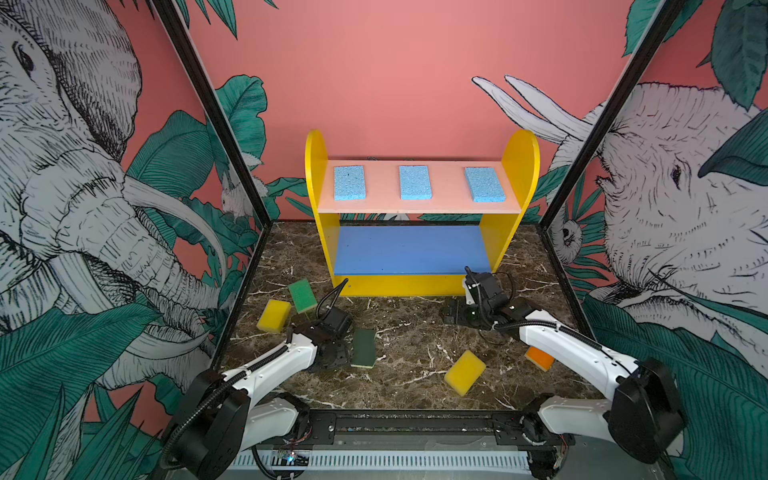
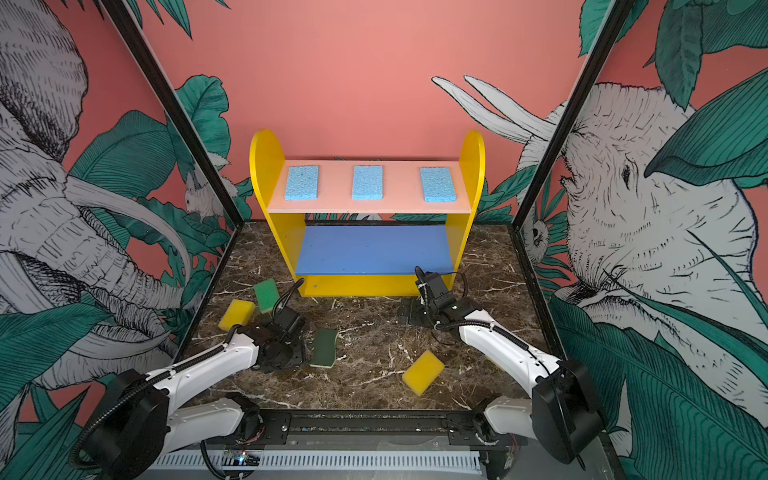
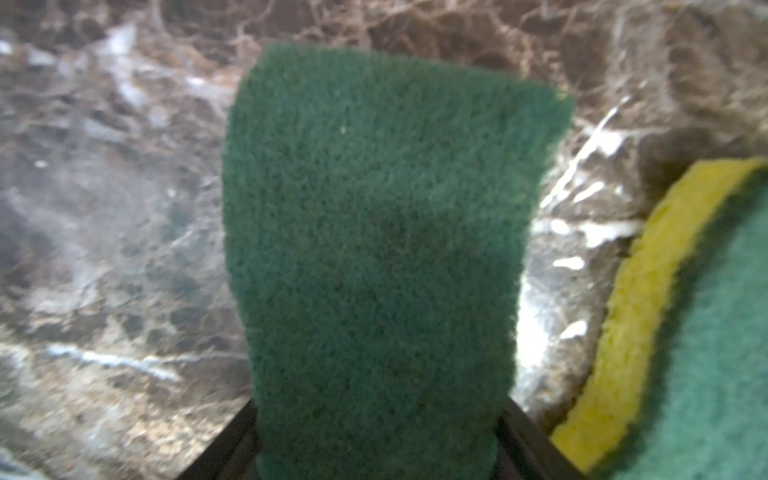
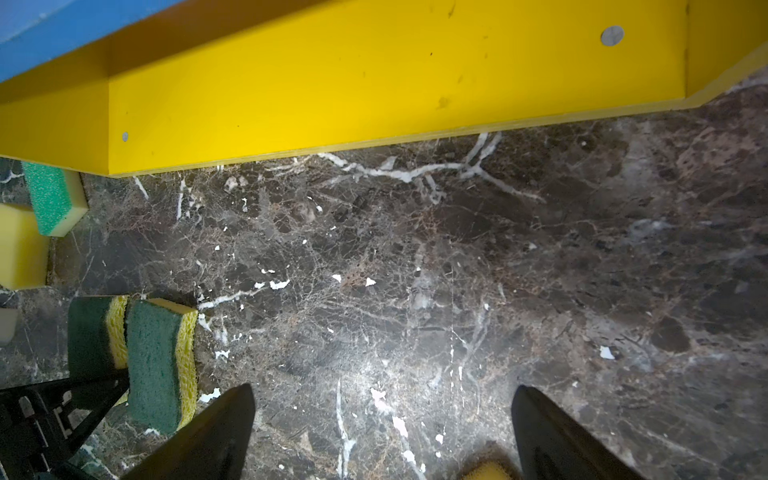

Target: Place and organize the cleaning sponges onto the shelf

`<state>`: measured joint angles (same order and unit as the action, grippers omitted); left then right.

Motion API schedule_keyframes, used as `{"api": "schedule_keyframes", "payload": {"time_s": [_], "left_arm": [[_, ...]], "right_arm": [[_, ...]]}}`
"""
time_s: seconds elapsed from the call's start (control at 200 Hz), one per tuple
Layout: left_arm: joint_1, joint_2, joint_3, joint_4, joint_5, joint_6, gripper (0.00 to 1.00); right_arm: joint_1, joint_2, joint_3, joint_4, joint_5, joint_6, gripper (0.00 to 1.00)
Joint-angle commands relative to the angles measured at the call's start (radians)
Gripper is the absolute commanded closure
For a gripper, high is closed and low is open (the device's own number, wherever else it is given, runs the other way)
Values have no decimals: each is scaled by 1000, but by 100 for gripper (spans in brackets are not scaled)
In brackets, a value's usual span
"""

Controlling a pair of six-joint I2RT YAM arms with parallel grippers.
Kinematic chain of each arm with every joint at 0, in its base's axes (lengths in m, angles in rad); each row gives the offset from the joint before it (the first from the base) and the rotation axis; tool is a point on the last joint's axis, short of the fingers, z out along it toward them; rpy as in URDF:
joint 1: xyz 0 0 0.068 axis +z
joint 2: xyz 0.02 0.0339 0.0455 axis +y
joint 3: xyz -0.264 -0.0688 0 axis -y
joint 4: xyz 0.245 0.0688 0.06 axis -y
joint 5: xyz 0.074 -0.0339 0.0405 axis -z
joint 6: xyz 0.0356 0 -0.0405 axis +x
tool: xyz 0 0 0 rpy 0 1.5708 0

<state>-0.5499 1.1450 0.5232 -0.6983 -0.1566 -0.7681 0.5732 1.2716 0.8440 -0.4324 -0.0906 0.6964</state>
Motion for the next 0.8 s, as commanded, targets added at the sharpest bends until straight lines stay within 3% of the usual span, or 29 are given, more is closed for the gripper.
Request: {"api": "schedule_keyframes", "payload": {"time_s": [0.0,0.13,0.44,0.795], "left_arm": [[-13,-66,8,-96,-46,-22,31],[-33,-104,41,-150,-51,-51,31],[-233,-37,278,-208,-203,-50,31],[-254,27,415,-57,-257,122,32]], "right_arm": [[-4,-14,-14,17,0,5,1],[-4,-25,-28,23,9,-8,2],[-4,-56,-63,50,21,-54,3],[-2,-130,-119,75,23,-46,4]]}}
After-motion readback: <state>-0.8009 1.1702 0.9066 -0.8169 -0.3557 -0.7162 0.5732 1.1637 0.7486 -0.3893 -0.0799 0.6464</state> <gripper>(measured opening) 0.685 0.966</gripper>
